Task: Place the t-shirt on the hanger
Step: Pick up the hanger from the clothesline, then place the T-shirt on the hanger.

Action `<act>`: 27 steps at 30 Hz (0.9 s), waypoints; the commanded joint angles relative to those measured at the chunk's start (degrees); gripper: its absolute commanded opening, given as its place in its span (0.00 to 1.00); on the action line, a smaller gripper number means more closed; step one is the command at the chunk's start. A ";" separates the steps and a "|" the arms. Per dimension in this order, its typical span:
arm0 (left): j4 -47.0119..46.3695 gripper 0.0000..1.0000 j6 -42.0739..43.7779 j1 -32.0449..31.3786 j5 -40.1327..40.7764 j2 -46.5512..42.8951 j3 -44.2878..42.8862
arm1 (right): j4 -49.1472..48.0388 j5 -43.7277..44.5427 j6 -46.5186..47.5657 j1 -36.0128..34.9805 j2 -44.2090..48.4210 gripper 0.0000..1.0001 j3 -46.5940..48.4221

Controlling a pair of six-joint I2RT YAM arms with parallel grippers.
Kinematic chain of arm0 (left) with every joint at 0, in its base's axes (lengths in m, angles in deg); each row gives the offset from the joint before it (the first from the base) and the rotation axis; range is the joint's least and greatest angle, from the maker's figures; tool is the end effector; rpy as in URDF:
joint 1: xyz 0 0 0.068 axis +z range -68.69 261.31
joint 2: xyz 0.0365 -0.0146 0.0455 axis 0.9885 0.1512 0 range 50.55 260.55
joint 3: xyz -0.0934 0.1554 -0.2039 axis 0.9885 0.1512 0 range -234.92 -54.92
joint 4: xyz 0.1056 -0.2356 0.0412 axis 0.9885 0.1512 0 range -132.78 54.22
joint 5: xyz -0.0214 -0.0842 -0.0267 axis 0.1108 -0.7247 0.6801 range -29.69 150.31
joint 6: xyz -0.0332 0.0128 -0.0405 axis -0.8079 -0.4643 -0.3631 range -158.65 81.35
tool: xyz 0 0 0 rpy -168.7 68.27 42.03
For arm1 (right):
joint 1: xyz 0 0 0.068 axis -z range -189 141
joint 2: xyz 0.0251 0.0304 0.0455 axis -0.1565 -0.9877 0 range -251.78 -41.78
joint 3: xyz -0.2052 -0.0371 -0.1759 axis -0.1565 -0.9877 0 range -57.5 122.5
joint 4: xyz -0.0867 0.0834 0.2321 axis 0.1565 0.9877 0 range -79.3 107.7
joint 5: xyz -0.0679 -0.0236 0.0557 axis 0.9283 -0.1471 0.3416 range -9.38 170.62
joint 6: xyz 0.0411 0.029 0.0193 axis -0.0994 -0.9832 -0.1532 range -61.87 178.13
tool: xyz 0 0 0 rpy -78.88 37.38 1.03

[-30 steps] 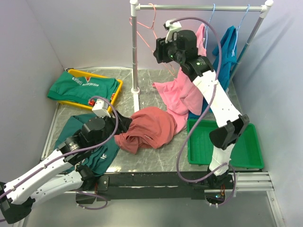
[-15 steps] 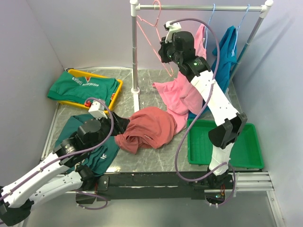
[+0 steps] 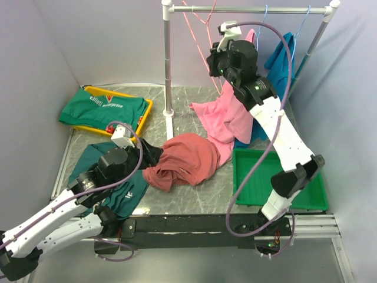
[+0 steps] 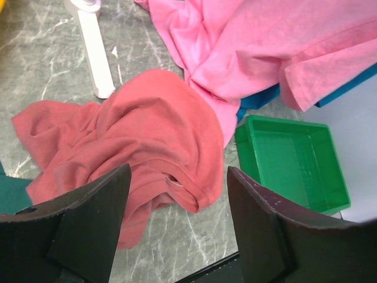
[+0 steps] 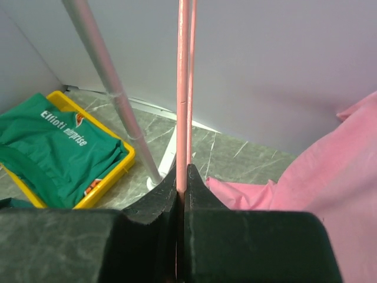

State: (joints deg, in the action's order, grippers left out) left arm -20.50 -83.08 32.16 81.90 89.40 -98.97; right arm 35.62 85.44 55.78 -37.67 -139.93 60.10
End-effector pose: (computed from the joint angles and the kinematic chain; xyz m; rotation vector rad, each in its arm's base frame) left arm 0.1114 -0.1088 0.3296 -0.1895 1.9122 -0.7762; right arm 0.3326 0.1785 0.5026 -0.3191 1.6465 0.3391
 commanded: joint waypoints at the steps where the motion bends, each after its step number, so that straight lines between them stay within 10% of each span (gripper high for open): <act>1: 2.15 0.72 -2.24 0.19 2.84 1.22 -1.04 | -4.53 2.73 -0.99 -1.57 6.64 0.00 -4.04; 17: 2.59 0.54 -8.74 0.02 -0.57 3.60 8.36 | -7.44 5.10 -8.28 -12.54 31.43 0.00 -38.57; 27: 5.22 0.66 -21.04 -7.27 9.69 7.02 11.62 | -4.46 4.76 -13.12 -20.02 44.35 0.00 -56.42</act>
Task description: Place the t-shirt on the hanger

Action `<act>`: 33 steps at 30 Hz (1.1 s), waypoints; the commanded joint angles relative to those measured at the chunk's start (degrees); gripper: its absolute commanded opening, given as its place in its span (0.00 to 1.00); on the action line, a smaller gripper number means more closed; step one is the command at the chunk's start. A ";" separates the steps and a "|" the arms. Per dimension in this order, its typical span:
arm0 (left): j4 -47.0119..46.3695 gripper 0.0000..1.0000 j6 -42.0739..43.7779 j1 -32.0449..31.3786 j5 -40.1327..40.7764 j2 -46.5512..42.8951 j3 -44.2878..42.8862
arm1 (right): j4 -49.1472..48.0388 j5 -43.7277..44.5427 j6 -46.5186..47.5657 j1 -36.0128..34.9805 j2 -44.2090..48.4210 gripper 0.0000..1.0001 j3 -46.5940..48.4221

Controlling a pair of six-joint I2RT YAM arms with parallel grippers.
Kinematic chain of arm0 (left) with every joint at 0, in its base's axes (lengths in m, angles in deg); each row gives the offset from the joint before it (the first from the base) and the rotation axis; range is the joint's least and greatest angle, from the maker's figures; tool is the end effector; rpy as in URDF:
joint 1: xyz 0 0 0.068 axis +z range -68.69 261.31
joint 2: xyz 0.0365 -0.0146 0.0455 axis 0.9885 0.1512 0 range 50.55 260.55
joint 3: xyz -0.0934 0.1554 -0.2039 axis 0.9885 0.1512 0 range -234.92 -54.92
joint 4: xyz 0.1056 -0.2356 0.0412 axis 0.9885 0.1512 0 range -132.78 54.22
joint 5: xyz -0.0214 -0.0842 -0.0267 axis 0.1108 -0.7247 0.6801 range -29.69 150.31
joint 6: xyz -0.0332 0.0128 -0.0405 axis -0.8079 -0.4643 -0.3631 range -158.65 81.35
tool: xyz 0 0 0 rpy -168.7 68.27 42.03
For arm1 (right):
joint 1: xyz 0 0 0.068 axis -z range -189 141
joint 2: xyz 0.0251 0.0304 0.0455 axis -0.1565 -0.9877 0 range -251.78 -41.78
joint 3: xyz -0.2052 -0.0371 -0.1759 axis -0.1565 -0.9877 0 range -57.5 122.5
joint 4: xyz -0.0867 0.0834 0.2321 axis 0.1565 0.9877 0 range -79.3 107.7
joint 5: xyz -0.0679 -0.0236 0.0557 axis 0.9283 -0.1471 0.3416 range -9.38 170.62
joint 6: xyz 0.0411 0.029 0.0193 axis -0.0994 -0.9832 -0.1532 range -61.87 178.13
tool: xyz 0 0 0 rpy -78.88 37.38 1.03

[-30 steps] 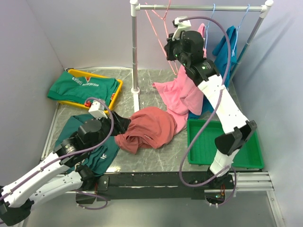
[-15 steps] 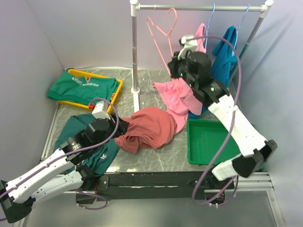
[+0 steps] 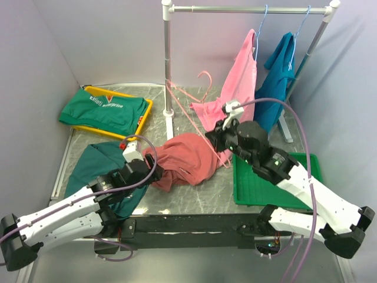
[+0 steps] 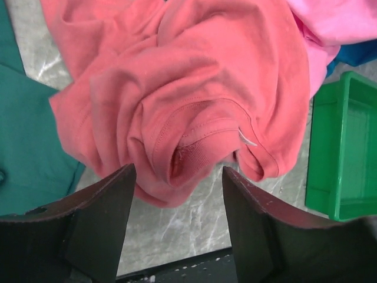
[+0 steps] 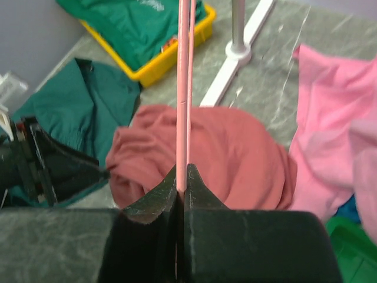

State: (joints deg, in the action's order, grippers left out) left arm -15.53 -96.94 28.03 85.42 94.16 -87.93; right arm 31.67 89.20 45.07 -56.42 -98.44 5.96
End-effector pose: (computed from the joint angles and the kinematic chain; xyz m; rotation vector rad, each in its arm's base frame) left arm 0.1104 -0.1228 0.2444 -0.3380 2.2025 -0.6189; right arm 0.1507 0.1562 0.3959 -0.4443 1.8044 0.6073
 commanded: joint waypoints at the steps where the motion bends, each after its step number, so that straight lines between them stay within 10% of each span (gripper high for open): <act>1: 0.61 0.66 -9.37 -4.11 9.41 2.87 0.67 | -0.15 1.52 -2.58 -1.53 3.83 0.00 -3.42; 6: 1.33 0.64 -22.04 -8.86 16.11 5.16 2.42 | 0.03 0.21 -3.73 -1.80 6.74 0.00 -6.50; 15: -5.89 0.50 -19.06 -9.65 17.52 5.60 4.01 | 1.09 -1.98 -4.61 -1.98 9.20 0.00 -10.20; 22: 0.52 0.09 -15.81 -8.78 29.62 7.36 1.03 | 1.09 -3.05 -5.31 -2.15 10.70 0.00 -13.19; 28: -22.47 0.01 9.53 -6.93 36.78 4.82 -2.41 | 1.09 -2.78 -4.78 -2.15 9.82 0.00 -12.05; 33: -37.18 0.01 33.75 -4.82 18.87 -0.45 -0.21 | 2.05 -4.44 -5.13 -2.15 11.31 0.00 -12.31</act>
State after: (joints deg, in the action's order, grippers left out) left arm -36.34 -83.91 21.97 114.05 97.49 -87.08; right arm 34.77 86.03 40.32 -58.26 -88.91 -7.46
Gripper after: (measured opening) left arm 0.054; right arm 0.060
